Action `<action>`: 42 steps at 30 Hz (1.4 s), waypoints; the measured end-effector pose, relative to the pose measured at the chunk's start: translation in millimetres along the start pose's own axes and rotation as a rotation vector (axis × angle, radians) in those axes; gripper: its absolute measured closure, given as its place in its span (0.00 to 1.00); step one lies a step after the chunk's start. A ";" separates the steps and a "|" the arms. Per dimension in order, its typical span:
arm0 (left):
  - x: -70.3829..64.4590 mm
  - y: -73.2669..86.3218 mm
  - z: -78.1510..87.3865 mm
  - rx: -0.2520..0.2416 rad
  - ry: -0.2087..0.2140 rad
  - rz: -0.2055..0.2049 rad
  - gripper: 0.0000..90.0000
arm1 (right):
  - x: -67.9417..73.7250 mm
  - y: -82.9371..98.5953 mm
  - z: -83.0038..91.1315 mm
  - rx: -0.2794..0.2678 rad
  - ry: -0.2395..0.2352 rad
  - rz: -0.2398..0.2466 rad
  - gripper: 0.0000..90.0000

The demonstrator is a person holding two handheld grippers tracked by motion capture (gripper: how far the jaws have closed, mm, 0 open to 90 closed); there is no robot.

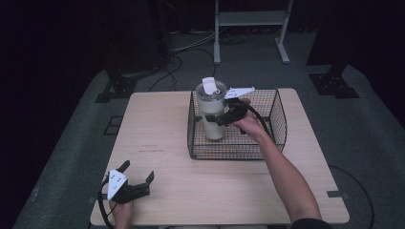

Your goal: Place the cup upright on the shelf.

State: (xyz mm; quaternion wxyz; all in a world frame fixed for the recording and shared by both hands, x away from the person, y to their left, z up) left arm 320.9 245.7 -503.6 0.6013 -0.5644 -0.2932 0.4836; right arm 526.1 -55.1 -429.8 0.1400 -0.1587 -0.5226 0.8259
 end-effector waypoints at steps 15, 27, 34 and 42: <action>0.7 -0.2 0.9 0.001 0.006 0.006 0.00 | -1.3 14.8 -10.7 0.073 -0.006 0.033 0.10; 0.1 -0.1 0.0 0.003 0.004 0.005 0.00 | 0.3 22.0 -5.5 0.042 -0.020 0.055 0.09; 0.3 0.1 -0.3 0.008 0.004 0.001 0.00 | 0.3 25.5 -1.6 0.034 -0.039 0.069 0.09; 0.3 0.0 -0.7 0.009 0.001 -0.002 0.00 | -0.7 29.8 5.5 0.034 -0.048 0.065 0.09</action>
Point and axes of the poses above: each handheld gripper's, and its own axes: z roughly backward along the jaws, y roughly out of its underside, x roughly to its left, the point moved 7 cm from there along -z, roughly forward along the jaws, and after that the axes turned 14 degrees about z, right-handed, at the moved point
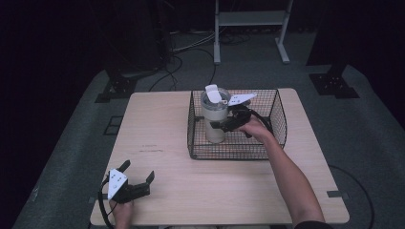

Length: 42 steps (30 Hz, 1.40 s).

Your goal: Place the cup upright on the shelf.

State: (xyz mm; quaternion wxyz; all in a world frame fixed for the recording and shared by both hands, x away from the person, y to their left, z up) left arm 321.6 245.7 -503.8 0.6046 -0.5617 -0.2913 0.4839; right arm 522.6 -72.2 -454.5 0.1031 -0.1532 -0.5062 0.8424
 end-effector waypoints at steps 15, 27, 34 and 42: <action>-0.6 -0.1 0.4 -0.006 0.006 0.000 0.00 | 2.8 5.3 11.3 0.024 0.008 0.007 0.09; -0.9 0.1 0.4 -0.005 0.006 -0.002 0.00 | 3.0 2.7 28.1 0.028 0.026 0.003 0.10; -0.9 0.0 0.4 -0.005 0.004 -0.003 0.00 | 4.5 -2.1 44.3 0.041 0.040 0.022 0.10; -1.4 0.3 0.6 -0.004 0.003 -0.004 0.00 | 10.0 -1.2 60.1 0.070 0.041 0.023 0.10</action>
Point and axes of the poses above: each handheld gripper's, and its own axes: z roughly backward along the jaws, y roughly out of its underside, x roughly to its left, the point moved 7 cm from there along -z, roughly forward along the jaws, and after that the axes turned 14 degrees about z, right-handed, at the moved point
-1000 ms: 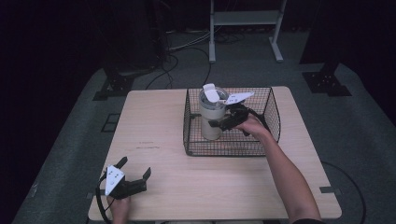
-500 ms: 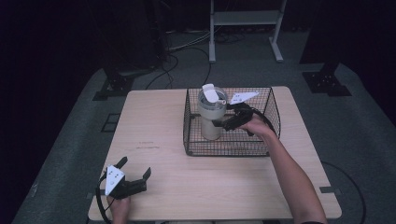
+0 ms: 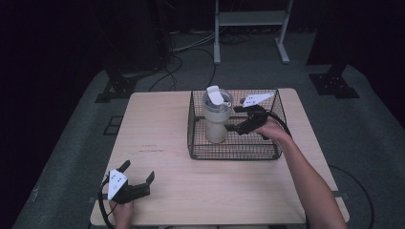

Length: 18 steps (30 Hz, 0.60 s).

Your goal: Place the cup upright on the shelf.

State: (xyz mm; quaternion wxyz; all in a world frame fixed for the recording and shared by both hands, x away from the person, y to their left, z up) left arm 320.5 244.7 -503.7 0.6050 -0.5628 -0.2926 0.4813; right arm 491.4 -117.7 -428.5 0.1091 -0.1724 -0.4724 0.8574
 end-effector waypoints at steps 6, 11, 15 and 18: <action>-0.1 0.1 0.0 0.000 -0.002 -0.002 0.00 | -0.8 -2.2 14.9 0.004 0.014 -0.016 0.10; -0.2 0.2 -0.1 0.001 -0.003 -0.003 0.00 | -3.1 -3.9 26.4 0.003 0.027 -0.022 0.10; -0.2 0.3 -0.4 0.003 -0.003 -0.004 0.00 | -4.1 -4.6 31.5 -0.001 0.047 -0.014 0.10; -0.3 0.3 -0.4 0.003 -0.005 -0.004 0.00 | -4.1 -4.5 34.6 -0.004 0.048 -0.019 0.10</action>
Point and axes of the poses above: each handheld gripper's, and its own axes: z roughly backward along the jaws, y roughly out of its underside, x roughly to its left, the point moved 7 cm from there along -z, roughly forward along the jaws, and after that the axes turned 14 degrees about z, right-handed, at the moved point
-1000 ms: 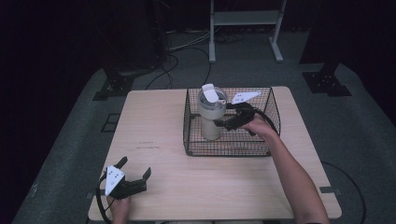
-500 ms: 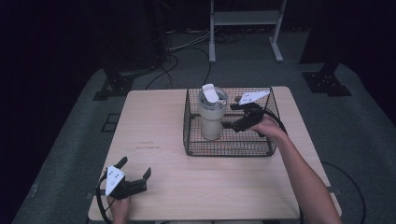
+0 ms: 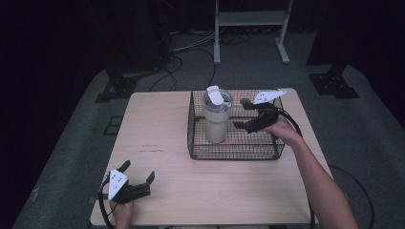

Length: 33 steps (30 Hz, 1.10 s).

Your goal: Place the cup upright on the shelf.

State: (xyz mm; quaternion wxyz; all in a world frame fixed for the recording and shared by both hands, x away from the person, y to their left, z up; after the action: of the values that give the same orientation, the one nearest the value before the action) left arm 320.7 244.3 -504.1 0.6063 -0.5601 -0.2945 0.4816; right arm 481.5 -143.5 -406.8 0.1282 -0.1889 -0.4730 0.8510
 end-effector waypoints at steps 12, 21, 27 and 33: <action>-0.1 0.1 -0.4 0.001 -0.001 0.000 0.00 | 2.8 -0.3 13.8 0.004 0.011 0.006 0.10; 0.0 0.2 -0.5 0.001 -0.003 -0.001 0.00 | 10.0 -1.9 22.9 0.005 -0.001 0.024 0.10; -0.1 0.2 -0.4 0.003 -0.004 -0.003 0.00 | 15.3 1.2 26.6 -0.011 -0.010 0.008 0.10; -0.1 0.2 -0.5 0.003 -0.005 -0.004 0.00 | 19.1 7.5 28.1 -0.008 -0.011 -0.005 0.10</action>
State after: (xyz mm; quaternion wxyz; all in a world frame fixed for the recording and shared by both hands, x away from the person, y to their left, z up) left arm 321.0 244.0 -504.4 0.6075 -0.5574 -0.2962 0.4821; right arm 451.6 -161.0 -403.5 0.1271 -0.1836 -0.4773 0.8499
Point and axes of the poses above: each handheld gripper's, and its own axes: z roughly backward along the jaws, y roughly out of its underside, x roughly to its left, the point moved 7 cm from there along -z, roughly forward along the jaws, and after that the axes turned 14 degrees about z, right-handed, at the moved point
